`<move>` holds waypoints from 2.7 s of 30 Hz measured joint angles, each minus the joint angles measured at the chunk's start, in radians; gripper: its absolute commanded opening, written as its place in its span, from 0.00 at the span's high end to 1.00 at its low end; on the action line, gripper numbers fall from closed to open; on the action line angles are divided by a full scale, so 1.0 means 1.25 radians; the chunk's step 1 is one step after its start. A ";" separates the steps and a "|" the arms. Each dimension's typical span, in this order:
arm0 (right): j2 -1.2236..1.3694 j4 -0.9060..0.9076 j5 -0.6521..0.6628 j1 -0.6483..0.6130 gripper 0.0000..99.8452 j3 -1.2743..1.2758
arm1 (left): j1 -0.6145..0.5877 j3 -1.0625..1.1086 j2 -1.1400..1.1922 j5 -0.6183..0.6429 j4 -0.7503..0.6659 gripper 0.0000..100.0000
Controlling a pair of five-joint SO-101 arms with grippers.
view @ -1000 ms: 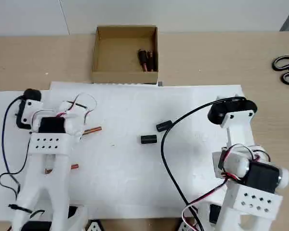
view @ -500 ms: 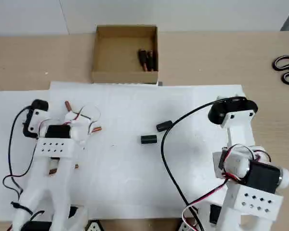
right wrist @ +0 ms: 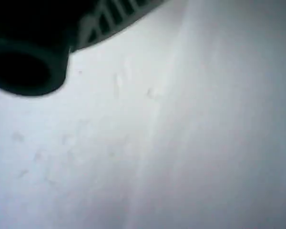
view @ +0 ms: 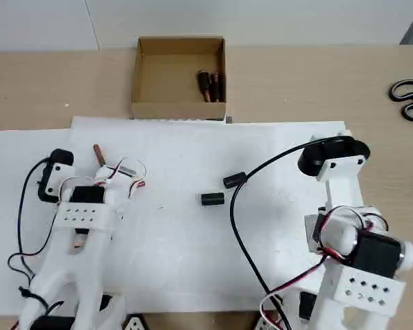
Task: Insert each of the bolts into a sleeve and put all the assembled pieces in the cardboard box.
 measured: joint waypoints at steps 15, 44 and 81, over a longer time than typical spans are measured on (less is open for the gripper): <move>0.000 0.007 0.000 0.000 1.00 -0.026 | -0.001 0.095 0.000 0.001 -0.142 0.85; 0.000 0.023 0.000 0.000 1.00 -0.072 | -0.025 0.123 -0.002 0.000 -0.205 0.85; 0.000 0.023 0.000 0.000 1.00 -0.072 | -0.039 -0.070 0.211 -0.016 -0.031 0.84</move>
